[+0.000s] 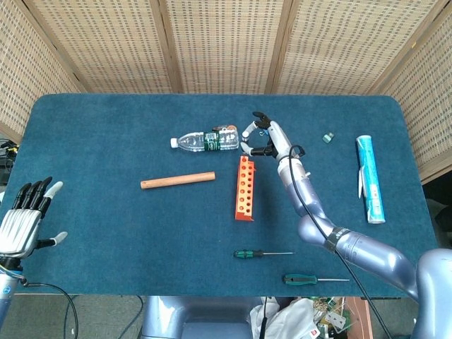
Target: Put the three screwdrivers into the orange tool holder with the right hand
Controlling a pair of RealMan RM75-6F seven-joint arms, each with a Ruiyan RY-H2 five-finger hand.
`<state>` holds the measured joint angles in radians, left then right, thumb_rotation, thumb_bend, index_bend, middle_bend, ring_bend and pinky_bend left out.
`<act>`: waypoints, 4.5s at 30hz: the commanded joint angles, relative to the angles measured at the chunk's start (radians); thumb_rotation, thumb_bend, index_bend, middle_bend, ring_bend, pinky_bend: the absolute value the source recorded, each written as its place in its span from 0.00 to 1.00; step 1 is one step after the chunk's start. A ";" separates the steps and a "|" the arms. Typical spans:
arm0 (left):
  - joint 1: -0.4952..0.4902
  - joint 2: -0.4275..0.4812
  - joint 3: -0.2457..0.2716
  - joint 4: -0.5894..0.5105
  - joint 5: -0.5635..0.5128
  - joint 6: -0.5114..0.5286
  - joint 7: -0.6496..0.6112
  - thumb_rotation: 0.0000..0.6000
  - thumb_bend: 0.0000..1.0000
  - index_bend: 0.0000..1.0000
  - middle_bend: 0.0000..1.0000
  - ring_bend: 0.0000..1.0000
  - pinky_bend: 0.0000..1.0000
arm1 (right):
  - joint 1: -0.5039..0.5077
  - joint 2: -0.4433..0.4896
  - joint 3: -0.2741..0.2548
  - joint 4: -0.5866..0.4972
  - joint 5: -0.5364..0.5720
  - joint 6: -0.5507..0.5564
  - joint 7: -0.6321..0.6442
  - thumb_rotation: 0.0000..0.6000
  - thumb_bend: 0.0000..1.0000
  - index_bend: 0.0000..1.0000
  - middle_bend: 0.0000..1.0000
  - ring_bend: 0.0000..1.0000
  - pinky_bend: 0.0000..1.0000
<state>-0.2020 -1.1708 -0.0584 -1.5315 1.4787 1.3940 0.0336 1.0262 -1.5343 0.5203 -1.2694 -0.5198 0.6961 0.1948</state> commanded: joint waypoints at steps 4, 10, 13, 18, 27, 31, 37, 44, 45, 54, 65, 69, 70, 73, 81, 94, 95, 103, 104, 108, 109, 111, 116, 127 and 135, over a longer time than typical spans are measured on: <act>-0.002 0.000 -0.001 0.001 -0.004 -0.004 -0.001 1.00 0.00 0.00 0.00 0.00 0.00 | -0.002 -0.019 -0.006 0.027 -0.012 -0.015 0.010 1.00 0.43 0.64 0.07 0.00 0.00; -0.004 -0.001 -0.003 0.003 -0.009 -0.007 -0.001 1.00 0.00 0.00 0.00 0.00 0.00 | -0.004 -0.037 -0.009 0.054 -0.025 -0.028 0.020 1.00 0.43 0.64 0.07 0.00 0.00; -0.005 -0.001 -0.003 0.003 -0.010 -0.010 0.000 1.00 0.00 0.00 0.00 0.00 0.00 | -0.005 -0.045 -0.011 0.063 -0.031 -0.031 0.022 1.00 0.43 0.64 0.07 0.00 0.00; -0.004 -0.002 -0.004 0.004 -0.011 -0.009 0.000 1.00 0.00 0.00 0.00 0.00 0.00 | -0.007 -0.059 -0.014 0.081 -0.040 -0.032 0.025 1.00 0.43 0.64 0.07 0.00 0.00; -0.003 -0.001 -0.005 0.004 -0.014 -0.006 -0.004 1.00 0.00 0.00 0.00 0.00 0.00 | -0.012 -0.084 -0.024 0.117 -0.067 -0.036 0.024 1.00 0.43 0.64 0.07 0.00 0.00; -0.005 -0.002 -0.004 0.005 -0.015 -0.011 -0.002 1.00 0.00 0.00 0.00 0.00 0.00 | -0.016 -0.093 -0.024 0.124 -0.074 -0.040 0.028 1.00 0.43 0.64 0.07 0.00 0.00; -0.004 -0.003 -0.005 0.004 -0.015 -0.006 0.000 1.00 0.00 0.00 0.00 0.00 0.00 | -0.018 -0.106 -0.021 0.143 -0.078 -0.049 0.033 1.00 0.43 0.64 0.07 0.00 0.00; -0.007 -0.006 -0.003 0.006 -0.015 -0.012 0.006 1.00 0.00 0.00 0.00 0.00 0.00 | -0.024 -0.113 -0.019 0.151 -0.090 -0.057 0.040 1.00 0.43 0.64 0.07 0.00 0.00; -0.006 -0.007 -0.004 0.006 -0.016 -0.012 0.006 1.00 0.00 0.00 0.00 0.00 0.00 | -0.025 -0.115 -0.019 0.154 -0.091 -0.058 0.042 1.00 0.43 0.64 0.07 0.00 0.00; -0.007 -0.007 -0.004 0.006 -0.017 -0.012 0.008 1.00 0.00 0.00 0.00 0.00 0.00 | -0.026 -0.126 -0.019 0.170 -0.102 -0.067 0.045 1.00 0.43 0.64 0.07 0.00 0.00; -0.008 -0.008 -0.005 0.008 -0.020 -0.015 0.008 1.00 0.00 0.00 0.00 0.00 0.00 | -0.029 -0.142 -0.027 0.203 -0.107 -0.078 0.038 1.00 0.43 0.64 0.07 0.00 0.00; -0.008 -0.008 -0.006 0.008 -0.022 -0.015 0.010 1.00 0.00 0.00 0.00 0.00 0.00 | -0.032 -0.144 -0.026 0.206 -0.120 -0.088 0.045 1.00 0.43 0.64 0.07 0.00 0.00; -0.008 -0.008 -0.005 0.008 -0.022 -0.015 0.010 1.00 0.00 0.00 0.00 0.00 0.00 | -0.033 -0.143 -0.026 0.206 -0.126 -0.091 0.047 1.00 0.43 0.64 0.07 0.00 0.00; -0.008 -0.008 -0.005 0.009 -0.022 -0.016 0.010 1.00 0.00 0.00 0.00 0.00 0.00 | -0.037 -0.143 -0.027 0.205 -0.144 -0.095 0.054 1.00 0.43 0.64 0.07 0.00 0.00; -0.008 -0.008 -0.004 0.008 -0.020 -0.014 0.009 1.00 0.00 0.00 0.00 0.00 0.00 | -0.049 -0.129 -0.030 0.197 -0.217 -0.125 0.086 1.00 0.22 0.19 0.07 0.00 0.00; -0.004 0.000 0.002 -0.001 -0.002 -0.002 -0.003 1.00 0.00 0.00 0.00 0.00 0.00 | -0.089 -0.046 -0.025 0.070 -0.305 -0.062 0.088 1.00 0.00 0.02 0.00 0.00 0.00; -0.003 0.002 0.003 -0.002 0.002 0.000 -0.005 1.00 0.00 0.00 0.00 0.00 0.00 | -0.102 -0.023 -0.030 0.036 -0.317 -0.047 0.079 1.00 0.00 0.02 0.00 0.00 0.00; 0.002 0.012 0.010 -0.008 0.016 0.008 -0.024 1.00 0.00 0.00 0.00 0.00 0.00 | -0.201 0.142 -0.100 -0.200 -0.361 0.060 -0.031 1.00 0.00 0.02 0.00 0.00 0.00; 0.003 0.014 0.011 -0.010 0.019 0.010 -0.028 1.00 0.00 0.00 0.00 0.00 0.00 | -0.225 0.176 -0.119 -0.249 -0.370 0.088 -0.057 1.00 0.00 0.02 0.00 0.00 0.00; 0.008 0.024 0.019 -0.018 0.039 0.024 -0.043 1.00 0.00 0.00 0.00 0.00 0.00 | -0.332 0.286 -0.202 -0.415 -0.428 0.200 -0.129 1.00 0.00 0.04 0.00 0.00 0.00; 0.010 0.026 0.021 -0.021 0.046 0.029 -0.046 1.00 0.00 0.00 0.00 0.00 0.00 | -0.359 0.310 -0.223 -0.449 -0.447 0.220 -0.134 1.00 0.00 0.06 0.00 0.00 0.00; 0.015 0.032 0.028 -0.028 0.064 0.042 -0.050 1.00 0.00 0.00 0.00 0.00 0.00 | -0.408 0.355 -0.266 -0.503 -0.483 0.244 -0.133 1.00 0.00 0.10 0.00 0.00 0.00; 0.025 0.039 0.040 -0.037 0.095 0.067 -0.055 1.00 0.00 0.00 0.00 0.00 0.00 | -0.474 0.395 -0.317 -0.540 -0.567 0.296 -0.121 1.00 0.00 0.20 0.00 0.00 0.00; 0.054 0.050 0.065 -0.051 0.170 0.137 -0.054 1.00 0.00 0.00 0.00 0.00 0.00 | -0.558 0.341 -0.471 -0.522 -0.809 0.384 -0.242 1.00 0.09 0.38 0.00 0.00 0.00; 0.063 0.050 0.070 -0.052 0.187 0.154 -0.050 1.00 0.00 0.00 0.00 0.00 0.00 | -0.535 0.233 -0.483 -0.483 -0.795 0.350 -0.370 1.00 0.17 0.43 0.00 0.00 0.00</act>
<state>-0.1396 -1.1210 0.0120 -1.5834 1.6659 1.5474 -0.0159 0.4848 -1.2834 0.0408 -1.7623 -1.3241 1.0561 -0.1562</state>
